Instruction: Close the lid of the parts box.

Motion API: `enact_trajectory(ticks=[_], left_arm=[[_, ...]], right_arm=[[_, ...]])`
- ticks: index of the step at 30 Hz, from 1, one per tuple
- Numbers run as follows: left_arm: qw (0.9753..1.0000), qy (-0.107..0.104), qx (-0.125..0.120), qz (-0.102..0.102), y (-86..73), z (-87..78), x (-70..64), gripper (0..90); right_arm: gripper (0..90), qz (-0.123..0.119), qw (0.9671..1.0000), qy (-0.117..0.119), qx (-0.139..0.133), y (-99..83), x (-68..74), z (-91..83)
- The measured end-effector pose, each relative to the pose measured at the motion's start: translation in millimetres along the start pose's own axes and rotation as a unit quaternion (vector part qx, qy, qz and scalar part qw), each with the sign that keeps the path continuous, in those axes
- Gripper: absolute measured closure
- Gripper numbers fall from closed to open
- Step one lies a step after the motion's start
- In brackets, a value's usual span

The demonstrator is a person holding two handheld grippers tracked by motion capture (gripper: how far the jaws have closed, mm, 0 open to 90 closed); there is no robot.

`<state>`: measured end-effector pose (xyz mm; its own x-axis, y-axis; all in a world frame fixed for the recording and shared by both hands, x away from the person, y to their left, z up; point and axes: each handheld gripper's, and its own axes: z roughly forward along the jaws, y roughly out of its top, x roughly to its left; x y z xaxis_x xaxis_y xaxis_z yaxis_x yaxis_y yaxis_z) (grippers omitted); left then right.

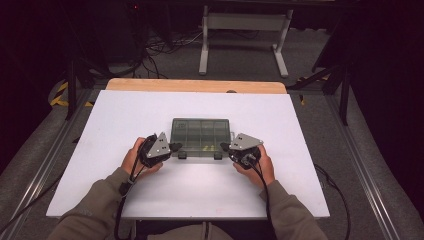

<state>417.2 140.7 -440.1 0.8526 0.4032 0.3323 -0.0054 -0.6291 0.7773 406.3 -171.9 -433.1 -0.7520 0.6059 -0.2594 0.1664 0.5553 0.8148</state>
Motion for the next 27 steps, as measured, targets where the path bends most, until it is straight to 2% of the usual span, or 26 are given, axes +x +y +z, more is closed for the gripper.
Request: enact_trajectory(ticks=[7,13,22,27], left_arm=[[0.9998,-0.003,-0.011,-0.014,-3.3,-0.7,0.9,90.0],[0.9998,0.004,-0.013,-0.015,-3.7,-1.4,1.4,89.8],[0.9991,0.012,-0.037,-0.016,-1.6,-8.9,1.1,86.6],[0.9987,0.012,-0.045,-0.019,-2.4,-9.7,2.2,82.4]], right_arm=[[90.0,0.007,1.0,-0.003,-0.006,-1.8,0.3,-0.8],[87.8,0.008,0.9999,-0.002,-0.012,-2.5,1.2,-1.8],[85.7,0.017,0.9989,-0.008,-0.043,-0.7,-0.3,-8.2],[83.9,0.018,0.9981,-0.019,-0.056,0.5,-1.0,-11.0]])
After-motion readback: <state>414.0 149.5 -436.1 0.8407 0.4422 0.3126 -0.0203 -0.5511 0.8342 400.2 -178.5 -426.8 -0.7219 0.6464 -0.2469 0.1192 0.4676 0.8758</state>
